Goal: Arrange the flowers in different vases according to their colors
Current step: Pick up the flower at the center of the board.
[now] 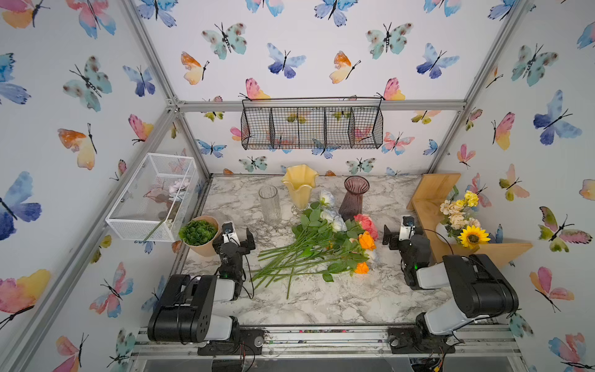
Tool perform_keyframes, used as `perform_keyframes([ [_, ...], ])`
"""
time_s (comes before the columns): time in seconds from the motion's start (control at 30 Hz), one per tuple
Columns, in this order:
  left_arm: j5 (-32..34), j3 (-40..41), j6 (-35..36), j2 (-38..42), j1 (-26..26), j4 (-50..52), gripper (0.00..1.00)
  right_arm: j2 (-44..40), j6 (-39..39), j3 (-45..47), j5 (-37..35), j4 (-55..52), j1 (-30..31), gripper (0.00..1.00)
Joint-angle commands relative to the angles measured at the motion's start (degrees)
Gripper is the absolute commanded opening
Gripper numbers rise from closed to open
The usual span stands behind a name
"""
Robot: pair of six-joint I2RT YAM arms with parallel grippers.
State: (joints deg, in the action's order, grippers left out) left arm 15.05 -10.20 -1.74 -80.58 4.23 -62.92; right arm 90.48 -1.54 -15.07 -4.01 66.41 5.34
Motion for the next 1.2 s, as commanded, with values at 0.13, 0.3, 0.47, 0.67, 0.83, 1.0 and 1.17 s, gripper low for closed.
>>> perform_keyframes([
  [0.13, -0.4, -0.8, -0.4, 0.2, -0.2, -0.4, 0.99, -0.3, 0.2, -0.5, 1.3, 0.0, -0.1, 0.99],
  [0.3, -0.4, -0.8, -0.4, 0.2, -0.2, -0.4, 0.99, -0.3, 0.2, -0.5, 1.3, 0.0, -0.1, 0.99],
  [0.47, -0.4, -0.8, -0.4, 0.2, -0.2, -0.4, 0.99, -0.3, 0.2, -0.5, 1.3, 0.0, -0.1, 0.99],
  [0.67, -0.4, -0.8, -0.4, 0.2, -0.2, -0.4, 0.99, -0.4, 0.2, -0.5, 1.3, 0.0, -0.1, 0.99],
  [0.83, -0.4, -0.8, -0.4, 0.1, -0.3, -0.4, 0.99, -0.4, 0.3, -0.5, 1.3, 0.0, -0.1, 0.99],
  [1.0, 0.6, -0.2, -0.3, 0.5, 0.3, -1.4, 0.99, -0.4, 0.2, -0.5, 1.3, 0.0, -0.1, 0.99],
  [1.17, 3.0, 4.0, -0.5, 2.4, 1.0, -6.8, 0.99, -1.0, -0.1, 1.3, 1.0, 2.1, -0.1, 0.99],
])
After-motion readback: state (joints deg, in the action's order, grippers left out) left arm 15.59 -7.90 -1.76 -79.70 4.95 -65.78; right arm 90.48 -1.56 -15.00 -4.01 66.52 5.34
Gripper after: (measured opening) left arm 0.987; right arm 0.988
